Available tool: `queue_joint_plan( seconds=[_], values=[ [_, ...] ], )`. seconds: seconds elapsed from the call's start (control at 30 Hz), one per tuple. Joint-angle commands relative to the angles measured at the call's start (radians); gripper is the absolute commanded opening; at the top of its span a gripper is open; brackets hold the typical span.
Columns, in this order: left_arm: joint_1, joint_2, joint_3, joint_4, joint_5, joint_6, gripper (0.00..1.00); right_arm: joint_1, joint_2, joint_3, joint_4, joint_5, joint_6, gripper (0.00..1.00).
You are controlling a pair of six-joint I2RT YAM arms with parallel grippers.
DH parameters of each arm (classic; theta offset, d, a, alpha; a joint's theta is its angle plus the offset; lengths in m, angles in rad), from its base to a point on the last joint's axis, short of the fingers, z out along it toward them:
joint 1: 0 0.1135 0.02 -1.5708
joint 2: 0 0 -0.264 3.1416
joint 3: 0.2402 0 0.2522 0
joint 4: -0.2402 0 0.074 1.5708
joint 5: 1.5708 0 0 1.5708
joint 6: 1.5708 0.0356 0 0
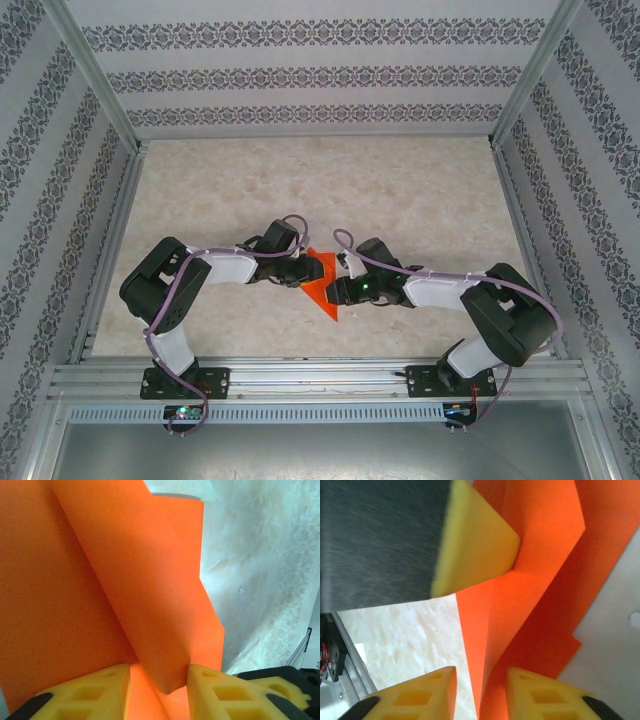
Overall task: Fold a paper plane with a square sheet of paper (fold left side to right side)
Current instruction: Fourth fold the wing at the center of the table.
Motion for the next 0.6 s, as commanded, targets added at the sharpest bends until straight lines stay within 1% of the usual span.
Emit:
queue_joint_plan(
  seconds=[0.0, 0.07, 0.17, 0.3, 0.57],
  values=[
    [-0.011, 0.034, -0.002, -0.054, -0.034, -0.006, 0.35, -0.030, -0.059, -0.023, 0.016, -0.030, -0.005, 0.40],
    [-0.011, 0.032, -0.008, -0.046, -0.034, -0.010, 0.35, -0.051, -0.082, -0.032, 0.015, -0.041, -0.006, 0.46],
    [-0.010, 0.030, -0.008, -0.045, -0.033, -0.009, 0.35, -0.082, -0.102, -0.036, 0.020, -0.056, -0.002, 0.50],
    [-0.010, 0.028, -0.009, -0.041, -0.033, -0.010, 0.35, -0.095, -0.086, -0.023, 0.028, -0.067, 0.014, 0.49],
    [-0.011, 0.030, -0.011, -0.034, -0.030, -0.016, 0.35, -0.084, 0.031, 0.013, 0.096, -0.095, 0.066, 0.41]
  ],
)
